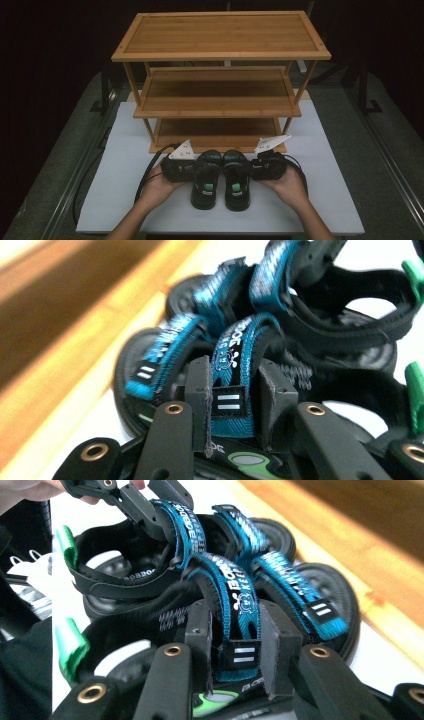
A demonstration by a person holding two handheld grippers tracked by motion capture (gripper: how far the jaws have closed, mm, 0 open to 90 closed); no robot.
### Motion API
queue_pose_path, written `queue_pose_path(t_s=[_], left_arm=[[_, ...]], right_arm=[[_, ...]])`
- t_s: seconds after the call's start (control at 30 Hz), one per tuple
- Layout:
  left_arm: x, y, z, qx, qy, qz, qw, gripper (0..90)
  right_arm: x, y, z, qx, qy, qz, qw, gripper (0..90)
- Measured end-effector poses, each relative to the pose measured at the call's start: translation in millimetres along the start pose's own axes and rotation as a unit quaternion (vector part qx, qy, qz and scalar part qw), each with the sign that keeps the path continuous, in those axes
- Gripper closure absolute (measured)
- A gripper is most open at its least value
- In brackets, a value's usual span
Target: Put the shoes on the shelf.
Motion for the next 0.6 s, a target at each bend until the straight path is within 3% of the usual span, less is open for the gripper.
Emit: queue_pose_path(t_s=[0.27, 0.6], left_arm=[[-18.1, -3.8, 14.2, 0.026, -0.007, 0.035, 0.9990, 71.1], [-51.0, 12.4, 22.7, 0.048, -0.012, 0.078, 0.9957, 71.1]], right_arm=[[12.8, -2.9, 22.5, 0.037, -0.001, -0.032, 0.9988, 69.5], [39.9, 9.5, 47.4, 0.079, -0.012, -0.089, 0.9929, 69.5]])
Point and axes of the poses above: each handheld gripper's, and its own axes: y roughly forward along the jaws, z roughly out of its top, x roughly to its right, the point moved 4 cm from there along y, roughly forward along the jaws, and after that the axes turned 1 degree about x, right-handed, at the moved point
